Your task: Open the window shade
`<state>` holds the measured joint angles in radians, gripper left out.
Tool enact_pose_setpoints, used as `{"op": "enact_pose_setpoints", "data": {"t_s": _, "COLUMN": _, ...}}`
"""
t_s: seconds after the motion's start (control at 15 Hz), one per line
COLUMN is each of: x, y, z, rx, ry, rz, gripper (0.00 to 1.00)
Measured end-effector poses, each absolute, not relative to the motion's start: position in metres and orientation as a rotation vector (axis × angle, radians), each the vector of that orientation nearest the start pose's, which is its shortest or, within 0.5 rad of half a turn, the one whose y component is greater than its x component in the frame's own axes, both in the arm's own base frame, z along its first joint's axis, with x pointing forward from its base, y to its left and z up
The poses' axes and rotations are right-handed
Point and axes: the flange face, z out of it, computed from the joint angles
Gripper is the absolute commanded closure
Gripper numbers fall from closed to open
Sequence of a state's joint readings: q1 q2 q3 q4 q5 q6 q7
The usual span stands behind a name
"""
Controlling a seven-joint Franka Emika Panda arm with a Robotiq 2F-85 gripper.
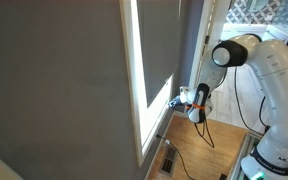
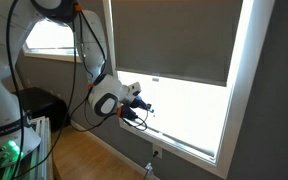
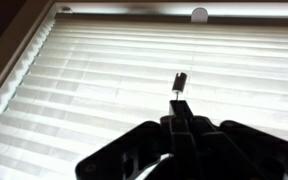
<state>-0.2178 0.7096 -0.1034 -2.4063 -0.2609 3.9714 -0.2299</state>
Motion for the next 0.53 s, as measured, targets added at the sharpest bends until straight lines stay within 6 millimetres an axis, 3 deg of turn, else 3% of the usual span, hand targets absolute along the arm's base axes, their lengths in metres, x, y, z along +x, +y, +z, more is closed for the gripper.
{"op": "enact_pose_setpoints", "data": {"t_s": 0.53, "x": 0.48, "y": -0.119, "z": 0.239, "rx": -2.945, "ry": -0.409, "rz": -1.612, "gripper": 1.0}}
